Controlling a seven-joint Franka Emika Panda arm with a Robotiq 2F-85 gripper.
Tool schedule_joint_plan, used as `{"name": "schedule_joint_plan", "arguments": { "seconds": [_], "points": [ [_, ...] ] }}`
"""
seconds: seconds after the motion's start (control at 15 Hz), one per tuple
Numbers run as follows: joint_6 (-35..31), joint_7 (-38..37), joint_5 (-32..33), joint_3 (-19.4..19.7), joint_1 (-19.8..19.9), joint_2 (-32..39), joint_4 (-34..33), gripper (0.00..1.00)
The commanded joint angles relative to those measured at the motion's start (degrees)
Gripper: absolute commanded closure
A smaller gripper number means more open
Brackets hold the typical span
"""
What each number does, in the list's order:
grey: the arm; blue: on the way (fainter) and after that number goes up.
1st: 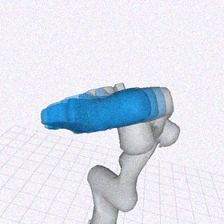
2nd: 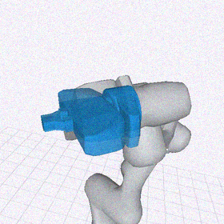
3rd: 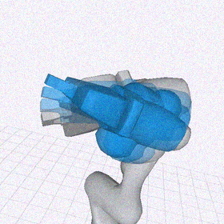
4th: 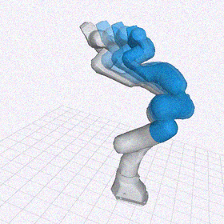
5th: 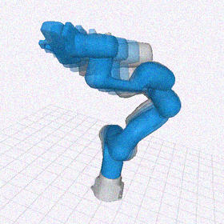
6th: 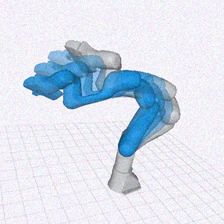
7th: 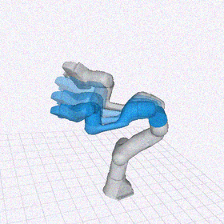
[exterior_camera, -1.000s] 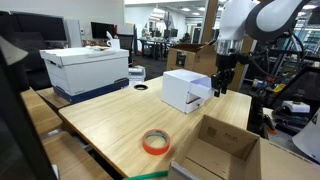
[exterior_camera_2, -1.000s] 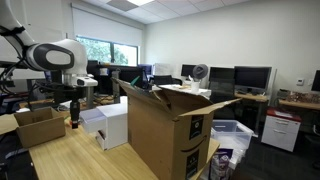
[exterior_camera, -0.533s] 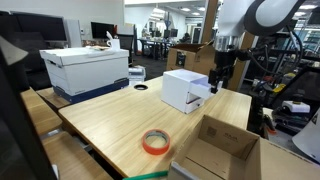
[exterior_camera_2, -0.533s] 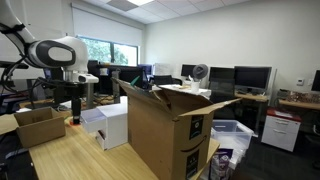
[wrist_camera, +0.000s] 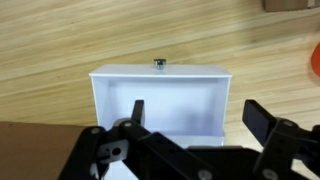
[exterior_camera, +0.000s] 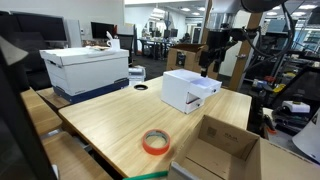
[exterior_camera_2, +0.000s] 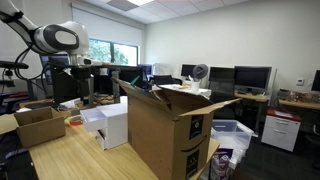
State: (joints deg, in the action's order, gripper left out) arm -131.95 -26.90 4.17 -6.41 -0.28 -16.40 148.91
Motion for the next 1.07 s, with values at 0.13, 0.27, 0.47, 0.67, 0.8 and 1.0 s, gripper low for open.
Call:
{"name": "schedule_joint_plan", "arguments": {
  "seconds": [0.13, 0.27, 0.47, 0.67, 0.8, 1.0],
  "points": [
    [-0.1, -1.5, -0.6, -3.8, -2.2, 1.4, -3.0, 0.0],
    [-0.3, -1.6, -1.2, -4.8, -3.3, 2.1, -3.3, 0.0],
    [-1.1, -0.6, -2.2, -5.4, -4.8, 4.0, -4.1, 0.0],
    [-2.0, -0.3, -2.8, -5.5, -5.6, 5.4, -4.6, 0.0],
    [-3.0, -1.0, -2.1, -5.5, -5.7, 6.4, -4.9, 0.0],
    [-5.0, 0.0, -3.5, -5.0, -6.1, 7.8, -5.1, 0.0]
  ]
}}
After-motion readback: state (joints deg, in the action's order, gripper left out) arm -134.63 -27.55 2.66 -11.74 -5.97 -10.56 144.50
